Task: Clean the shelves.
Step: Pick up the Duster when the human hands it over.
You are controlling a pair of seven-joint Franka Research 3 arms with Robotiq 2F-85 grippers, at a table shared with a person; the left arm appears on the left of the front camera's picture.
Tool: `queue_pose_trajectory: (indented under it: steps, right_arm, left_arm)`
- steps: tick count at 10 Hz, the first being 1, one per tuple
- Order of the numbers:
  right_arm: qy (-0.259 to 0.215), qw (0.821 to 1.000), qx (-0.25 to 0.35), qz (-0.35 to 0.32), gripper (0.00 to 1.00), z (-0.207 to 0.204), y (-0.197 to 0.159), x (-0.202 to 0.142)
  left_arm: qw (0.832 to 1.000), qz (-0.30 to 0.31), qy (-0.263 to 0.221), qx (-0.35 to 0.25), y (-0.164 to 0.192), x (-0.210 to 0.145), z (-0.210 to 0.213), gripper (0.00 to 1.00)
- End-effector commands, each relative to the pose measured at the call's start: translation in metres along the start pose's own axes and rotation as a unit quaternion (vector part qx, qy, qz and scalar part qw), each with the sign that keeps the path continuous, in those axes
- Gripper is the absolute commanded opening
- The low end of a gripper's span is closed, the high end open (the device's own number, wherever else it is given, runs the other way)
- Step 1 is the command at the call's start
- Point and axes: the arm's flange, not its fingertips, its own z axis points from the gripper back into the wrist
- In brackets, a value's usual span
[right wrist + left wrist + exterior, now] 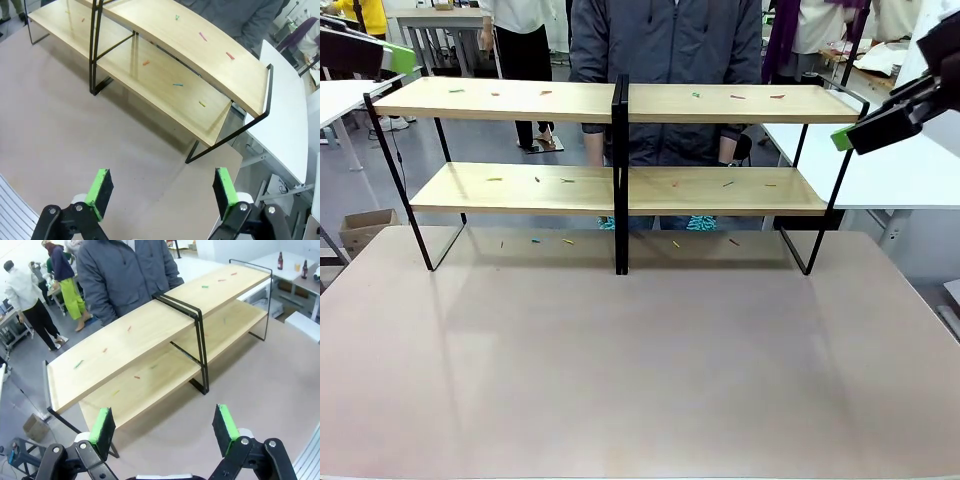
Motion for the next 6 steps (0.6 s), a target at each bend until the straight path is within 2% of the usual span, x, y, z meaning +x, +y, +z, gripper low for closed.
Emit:
queue_pose_trajectory:
  steps: [1,3,6]
  right_arm:
    - [-0.011,1.0,-0.006,-0.013,1.0,-0.012,0.007,-0.032]
    - [-0.012,1.0,-0.011,-0.016,1.0,-0.013,0.007,-0.034]
    - [-0.007,1.0,-0.007,-0.021,1.0,-0.02,0.006,-0.039]
  left_arm:
    - [1.0,0.009,-0.006,0.002,-0.058,-0.138,-0.005,1.0]
    - [1.0,0.014,0.009,0.003,-0.058,-0.145,-0.004,1.0]
    - [0.997,0.055,0.043,0.031,-0.068,-0.156,-0.005,1.0]
